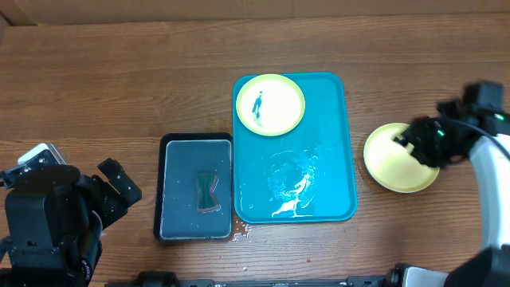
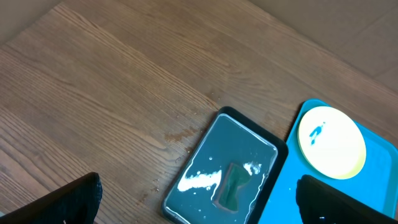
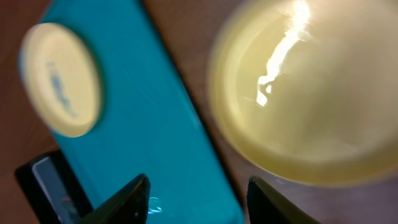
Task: Clean dirty plates on tray and stack at the side
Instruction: 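Carry the yellow plate right and stack it on the white plate, then grasp the far yellow plate rim and drag it toward tray center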
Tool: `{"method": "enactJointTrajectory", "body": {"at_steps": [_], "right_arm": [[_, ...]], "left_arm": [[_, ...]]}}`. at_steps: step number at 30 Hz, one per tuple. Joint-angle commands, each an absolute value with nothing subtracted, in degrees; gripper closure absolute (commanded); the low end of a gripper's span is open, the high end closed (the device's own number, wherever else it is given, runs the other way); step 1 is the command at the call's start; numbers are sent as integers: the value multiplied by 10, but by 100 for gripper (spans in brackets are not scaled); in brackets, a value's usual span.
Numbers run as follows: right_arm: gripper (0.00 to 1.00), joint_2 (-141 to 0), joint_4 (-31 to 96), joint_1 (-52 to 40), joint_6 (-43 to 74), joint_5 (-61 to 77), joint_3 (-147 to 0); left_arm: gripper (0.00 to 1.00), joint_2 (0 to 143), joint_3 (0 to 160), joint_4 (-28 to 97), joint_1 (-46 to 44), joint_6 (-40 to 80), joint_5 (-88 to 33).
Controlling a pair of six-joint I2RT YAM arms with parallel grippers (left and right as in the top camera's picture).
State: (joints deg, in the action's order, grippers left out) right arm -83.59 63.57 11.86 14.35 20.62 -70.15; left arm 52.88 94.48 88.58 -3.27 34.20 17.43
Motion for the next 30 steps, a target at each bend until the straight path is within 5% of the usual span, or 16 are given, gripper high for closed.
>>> {"method": "enactJointTrajectory", "body": {"at_steps": [1, 8, 21, 23, 26, 30], "right_arm": [[49, -819, 591, 16, 134, 214, -728], [45, -908, 406, -156, 137, 41, -728], [35, -1173, 203, -173, 136, 81, -728], [44, -1179, 200, -173, 137, 108, -728], [96, -1174, 208, -173, 140, 118, -728], [96, -1143, 260, -168, 187, 117, -729]], "left_arm": [[0, 529, 948, 885, -30, 347, 186], [0, 529, 948, 885, -30, 347, 186], [0, 529, 948, 885, -30, 347, 186], [0, 529, 948, 885, -30, 347, 186], [0, 529, 948, 885, -30, 347, 186], [0, 529, 948, 885, -30, 347, 186]]}}
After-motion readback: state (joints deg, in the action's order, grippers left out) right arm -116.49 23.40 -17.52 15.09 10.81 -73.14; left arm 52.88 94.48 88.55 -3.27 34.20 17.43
